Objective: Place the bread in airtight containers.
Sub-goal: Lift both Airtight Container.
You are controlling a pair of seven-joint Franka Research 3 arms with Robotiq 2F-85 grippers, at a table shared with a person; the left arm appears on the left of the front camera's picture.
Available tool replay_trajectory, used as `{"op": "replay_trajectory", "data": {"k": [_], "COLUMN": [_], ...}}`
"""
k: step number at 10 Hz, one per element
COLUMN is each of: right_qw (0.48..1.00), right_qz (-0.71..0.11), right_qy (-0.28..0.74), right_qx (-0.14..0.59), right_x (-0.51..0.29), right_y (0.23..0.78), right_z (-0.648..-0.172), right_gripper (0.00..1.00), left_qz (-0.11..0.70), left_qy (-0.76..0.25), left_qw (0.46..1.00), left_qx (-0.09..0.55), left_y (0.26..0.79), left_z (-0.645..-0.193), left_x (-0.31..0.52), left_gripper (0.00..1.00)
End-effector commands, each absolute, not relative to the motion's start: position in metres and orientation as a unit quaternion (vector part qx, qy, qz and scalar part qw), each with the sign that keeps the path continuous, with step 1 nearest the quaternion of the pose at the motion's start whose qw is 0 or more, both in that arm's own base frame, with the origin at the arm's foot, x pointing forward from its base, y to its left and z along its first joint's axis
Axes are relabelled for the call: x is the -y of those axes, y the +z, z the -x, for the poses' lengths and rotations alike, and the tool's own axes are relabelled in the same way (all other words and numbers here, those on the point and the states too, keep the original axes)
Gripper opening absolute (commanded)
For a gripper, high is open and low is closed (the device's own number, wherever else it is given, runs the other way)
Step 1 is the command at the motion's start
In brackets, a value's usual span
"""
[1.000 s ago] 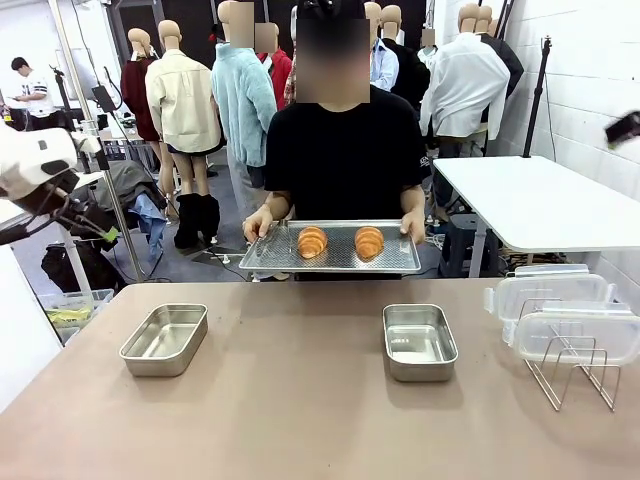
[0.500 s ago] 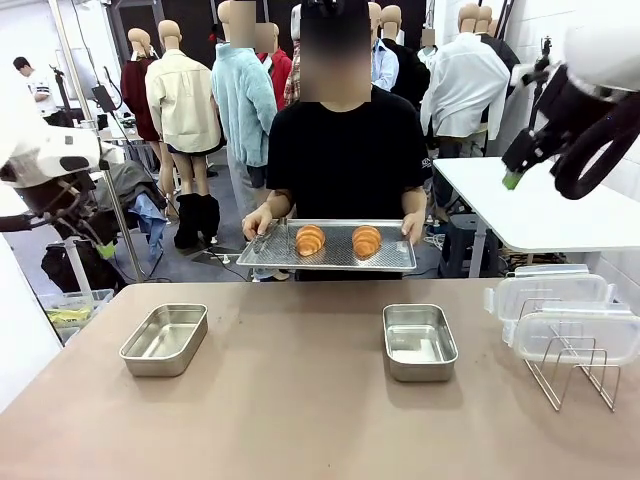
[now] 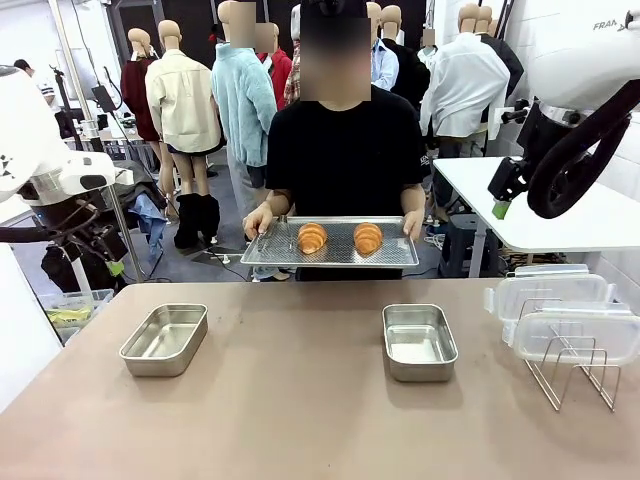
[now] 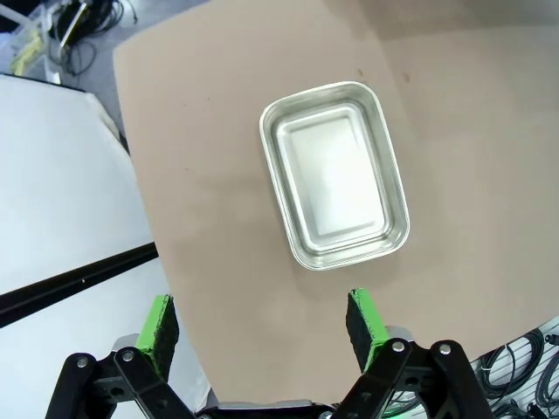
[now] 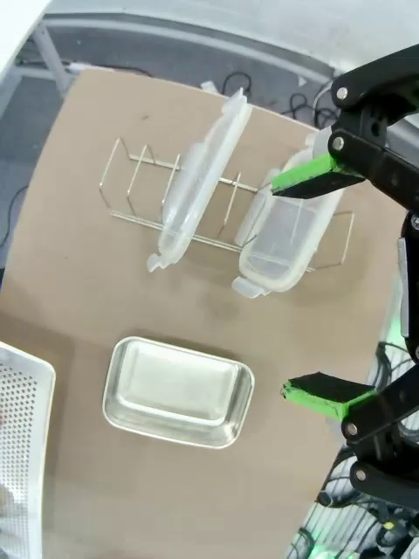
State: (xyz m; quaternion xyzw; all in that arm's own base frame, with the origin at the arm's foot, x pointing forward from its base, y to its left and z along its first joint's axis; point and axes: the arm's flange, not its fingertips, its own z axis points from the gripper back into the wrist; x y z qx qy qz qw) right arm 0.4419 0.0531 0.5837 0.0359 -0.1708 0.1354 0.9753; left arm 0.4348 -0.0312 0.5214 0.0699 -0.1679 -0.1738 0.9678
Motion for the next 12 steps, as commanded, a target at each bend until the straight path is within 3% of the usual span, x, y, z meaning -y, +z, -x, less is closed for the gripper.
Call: {"op": "replay_trajectory", "data": {"k": [1,2,6,12], "right_qw": [0.987,0.991,0.996,0.997], "right_qz": [-0.042,-0.043,-0.083,-0.055], "right_qy": [0.103,0.090,0.025,0.045], "right_qx": [0.114,0.084,0.004,0.038], "right_x": [-0.085,-0.114,-0.162,-0.147], "right_y": [0.561,0.540,0.471,0.368], "right_z": [-0.446,-0.452,-0.464,-0.470], "right_gripper": [1.00,1.00,1.00,1.00], "left_qz": [-0.070,-0.064,-0.054,-0.036], "left_qy": [-0.134,-0.121,-0.101,-0.095], "left_qw": [0.979,0.985,0.988,0.991], "left_qx": [0.139,0.107,0.105,0.084], "left_y": [0.494,0.476,0.437,0.385], "left_z": [-0.460,-0.479,-0.505,-0.527], "left_x": [0.036,0.041,0.052,0.036], "left_gripper": [1.00,1.00,1.00,1.00]}}
